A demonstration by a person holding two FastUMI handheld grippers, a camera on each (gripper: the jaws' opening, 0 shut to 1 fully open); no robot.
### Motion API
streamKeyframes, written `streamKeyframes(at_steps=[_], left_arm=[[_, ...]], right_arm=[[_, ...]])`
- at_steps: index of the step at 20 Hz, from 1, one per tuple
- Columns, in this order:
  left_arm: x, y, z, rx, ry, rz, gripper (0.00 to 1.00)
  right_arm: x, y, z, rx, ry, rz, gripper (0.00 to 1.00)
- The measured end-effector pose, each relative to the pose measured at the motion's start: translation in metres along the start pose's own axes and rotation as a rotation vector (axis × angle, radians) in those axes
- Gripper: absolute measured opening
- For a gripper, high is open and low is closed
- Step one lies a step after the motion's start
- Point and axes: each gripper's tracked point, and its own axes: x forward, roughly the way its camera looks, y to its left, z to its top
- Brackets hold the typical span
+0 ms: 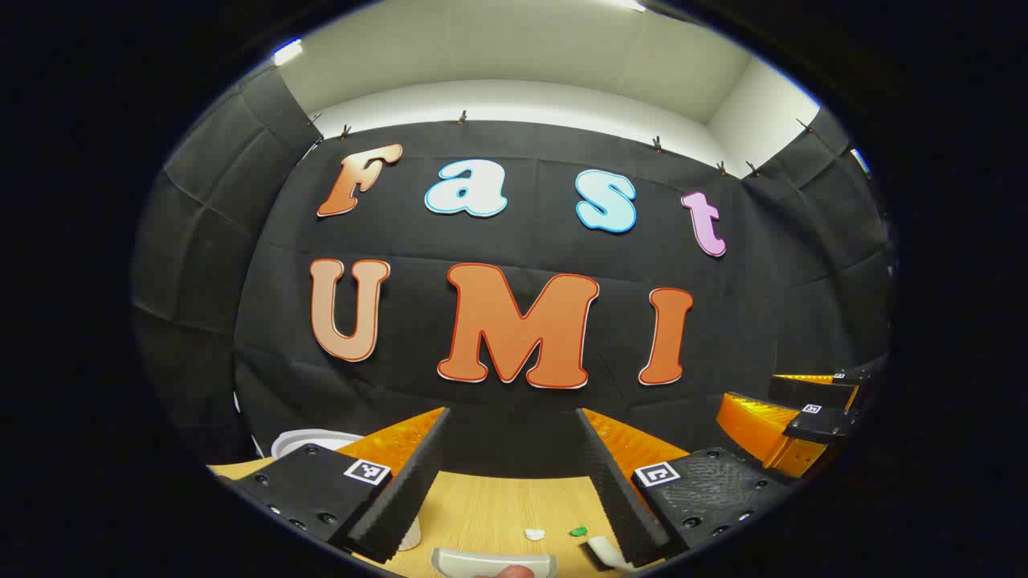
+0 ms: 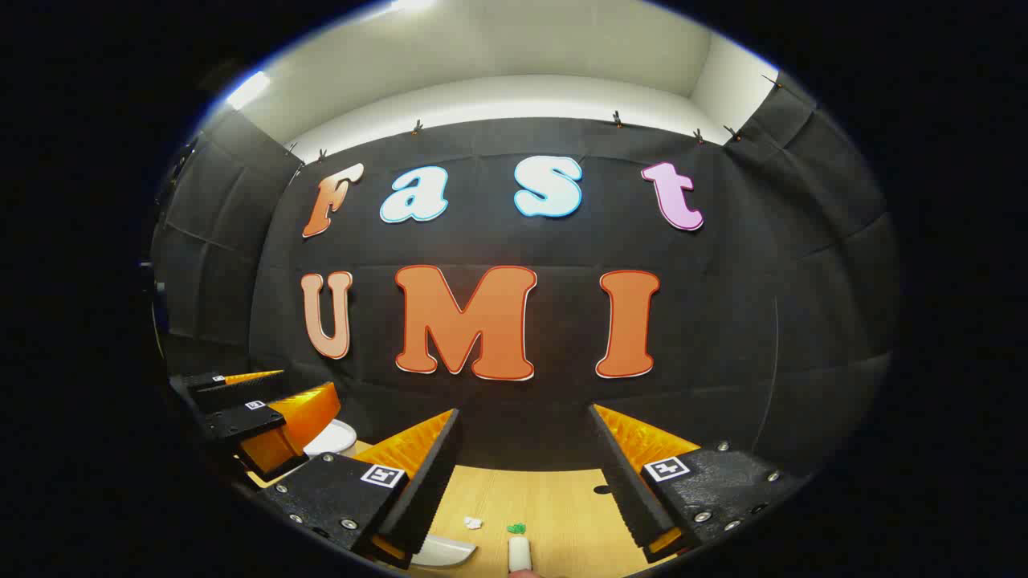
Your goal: Pick up the small broom and dustpan from the desktop, sweep the trash into the dustpan with the broom, and then empty the trash into the garbage bin.
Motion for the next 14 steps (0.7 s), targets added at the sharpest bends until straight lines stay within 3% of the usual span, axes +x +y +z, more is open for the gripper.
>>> streamKeyframes(at_steps=[14], left_arm=[[-0.003, 0.007, 0.005, -0.007, -0.026, 0.025, 0.94]], right_arm=[[0.003, 0.026, -0.013, 0.033, 0.029, 0.078, 0.92]])
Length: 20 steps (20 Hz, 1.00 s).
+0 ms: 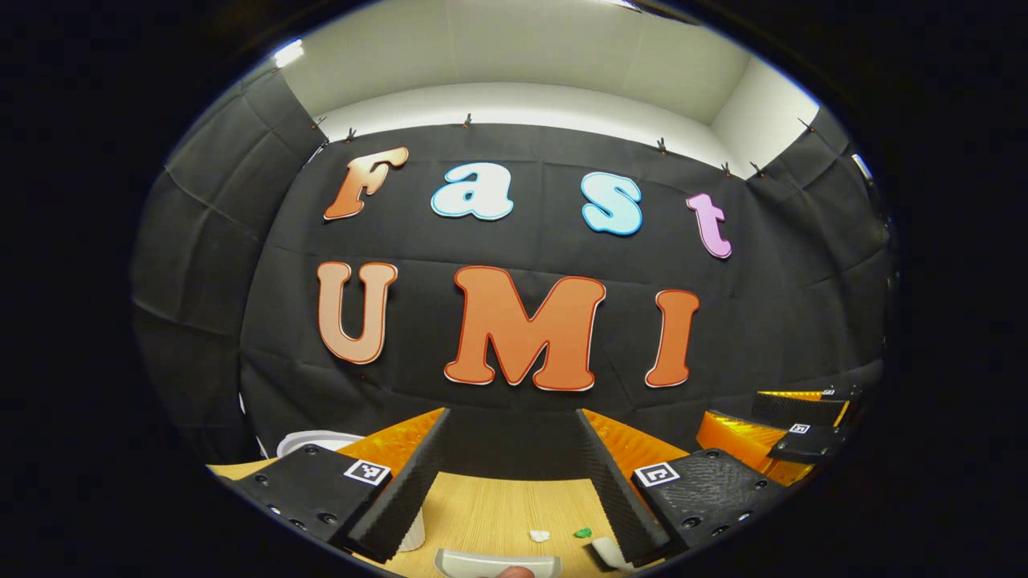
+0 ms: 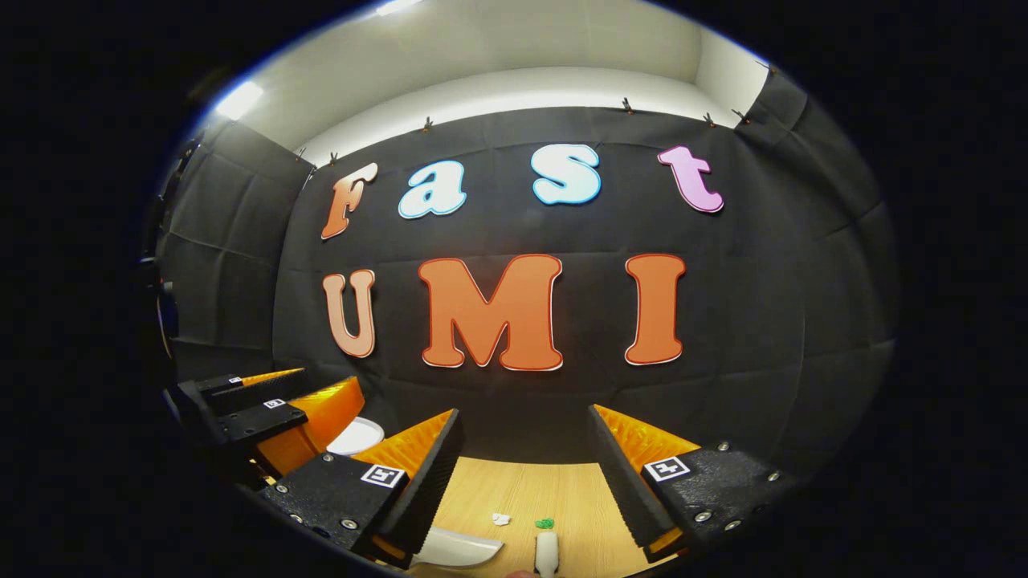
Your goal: Pick up the small broom and dustpan from the desktop, sweep the trash into the dustpan with the broom, and then empty the trash into the garbage bin.
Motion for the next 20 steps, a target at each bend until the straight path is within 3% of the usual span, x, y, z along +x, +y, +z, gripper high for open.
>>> streamKeyframes(at_steps=[8, 20], left_arm=[[0.001, -0.001, 0.001, 0.009, -0.016, -0.008, 0.92], [0.0, 0.009, -0.005, 0.057, 0.002, 0.057, 0.94]], right_arm=[[0.003, 0.001, -0.006, -0.014, 0.012, -0.004, 0.92], [-0.004, -0.033, -0.029, -0.027, 0.075, -0.034, 0.92]])
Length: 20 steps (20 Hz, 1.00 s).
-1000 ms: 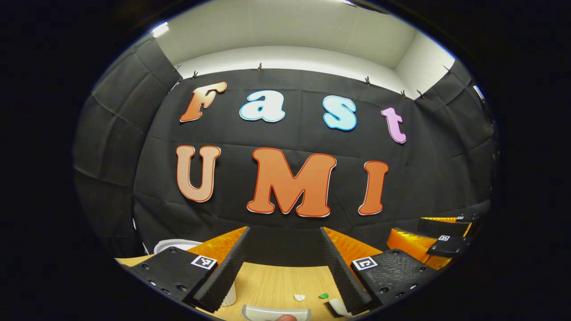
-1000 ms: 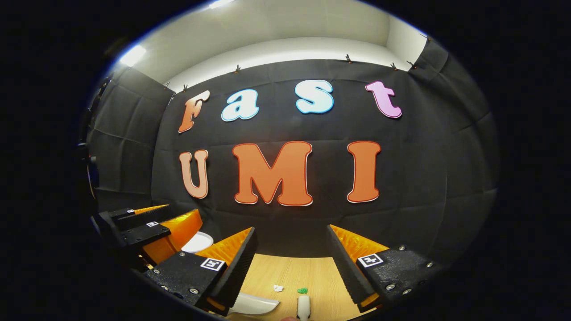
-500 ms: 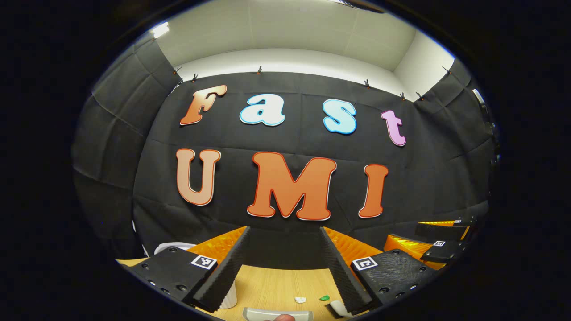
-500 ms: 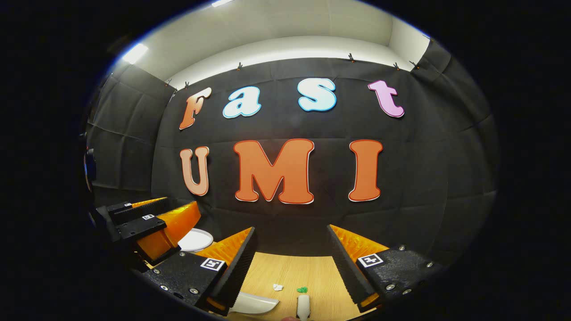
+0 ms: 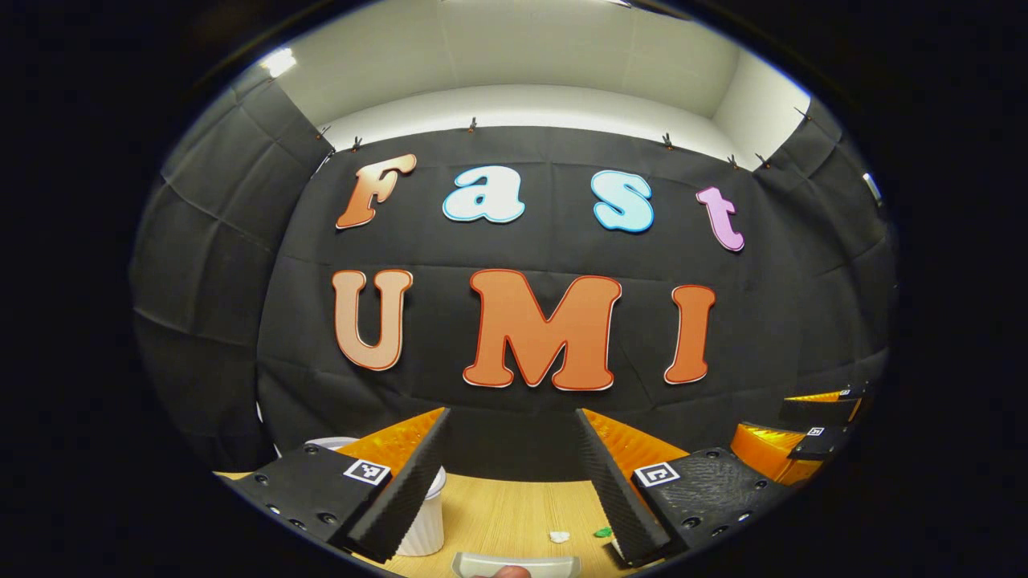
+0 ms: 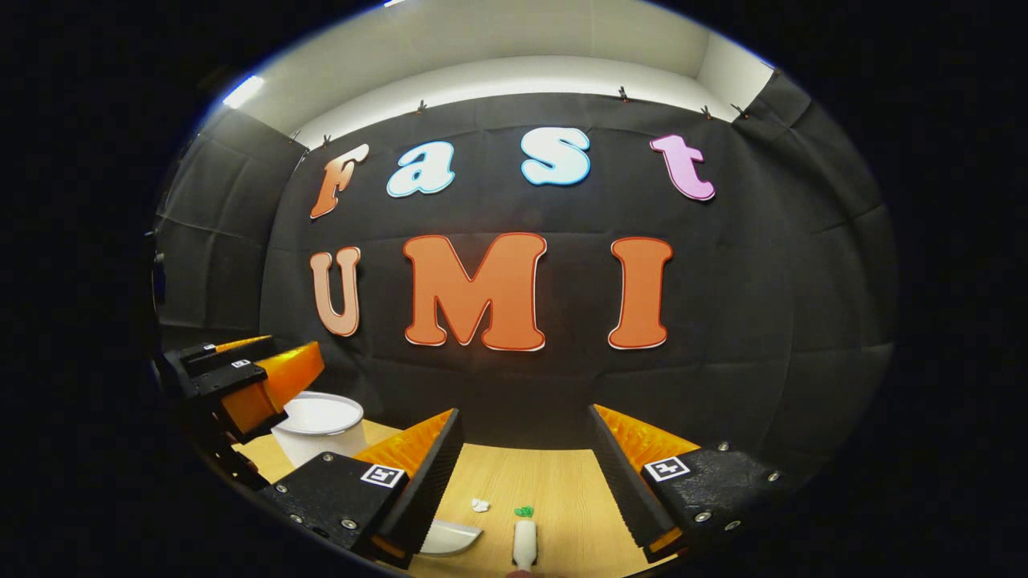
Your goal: Pick up the small broom and dustpan from the desktop, sweep the trash into the dustpan with the broom, and then empty the trash into the garbage bin.
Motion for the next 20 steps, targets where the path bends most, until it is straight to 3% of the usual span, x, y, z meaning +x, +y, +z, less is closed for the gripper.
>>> streamKeyframes(at_steps=[8, 11, 15, 20], left_arm=[[-0.022, -0.023, -0.006, 0.059, 0.011, 0.057, 0.92], [-0.029, -0.028, -0.029, 0.065, 0.067, 0.061, 0.92], [-0.022, -0.021, -0.092, 0.034, 0.263, 0.019, 0.94], [-0.025, -0.01, -0.193, 0.01, 0.649, -0.055, 0.95]], right_arm=[[-0.012, -0.015, -0.046, 0.02, 0.124, 0.081, 0.94], [-0.013, -0.017, -0.068, 0.026, 0.183, 0.095, 0.94], [-0.004, -0.021, -0.1, -0.01, 0.244, 0.055, 0.93], [0.004, -0.002, -0.171, 0.045, 0.487, 0.043, 0.94]])
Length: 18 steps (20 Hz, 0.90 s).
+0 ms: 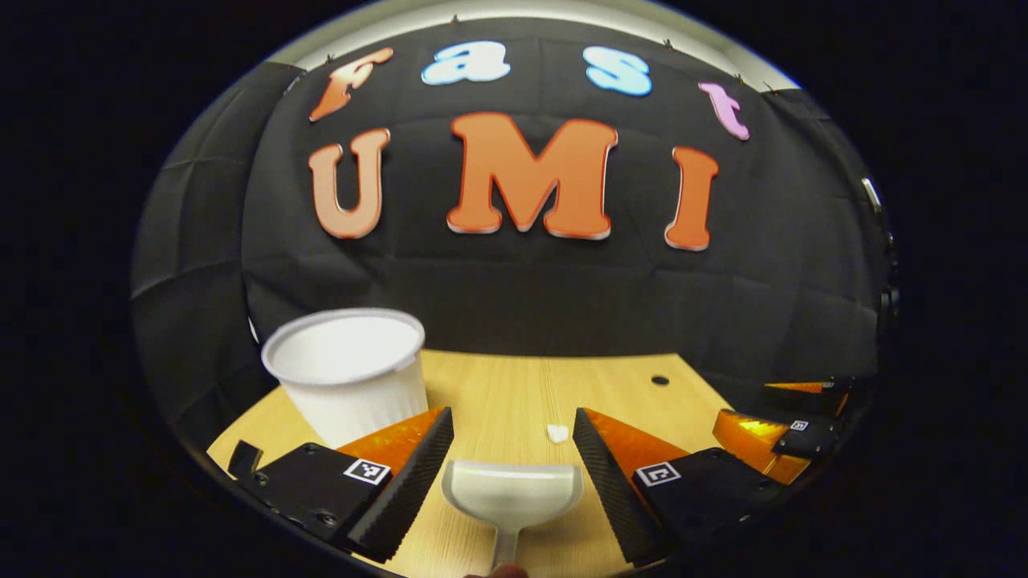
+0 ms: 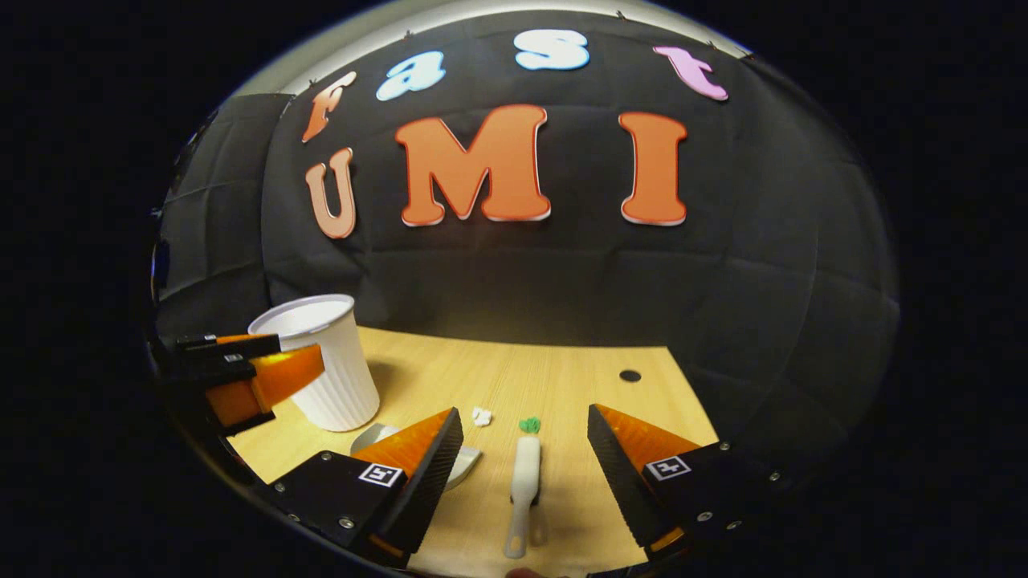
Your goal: Pick up the small broom and dustpan from the desktop, sweep the trash into the dustpan with the broom, and then empty the trash into the garbage bin.
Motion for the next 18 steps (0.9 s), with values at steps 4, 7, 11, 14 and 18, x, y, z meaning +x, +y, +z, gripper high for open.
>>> streamKeyframes(at_steps=[4, 7, 11, 14, 18], left_arm=[[0.01, 0.009, -0.067, -0.041, 0.361, -0.06, 0.95], [-0.006, 0.008, -0.08, -0.029, 0.542, -0.074, 0.97], [-0.031, 0.02, -0.081, -0.052, 0.745, -0.081, 0.97], [-0.037, 0.036, -0.081, -0.098, 0.868, -0.055, 0.97], [-0.033, 0.036, -0.082, -0.118, 0.957, -0.061, 0.97]], right_arm=[[0.032, 0.016, -0.058, 0.021, 0.208, -0.007, 0.94], [0.044, 0.018, -0.097, 0.024, 0.348, -0.022, 0.94], [0.062, 0.011, -0.132, 0.019, 0.509, -0.053, 0.94], [0.076, 0.006, -0.148, 0.005, 0.596, -0.075, 0.95], [0.093, -0.001, -0.169, -0.037, 0.668, -0.101, 0.95]])
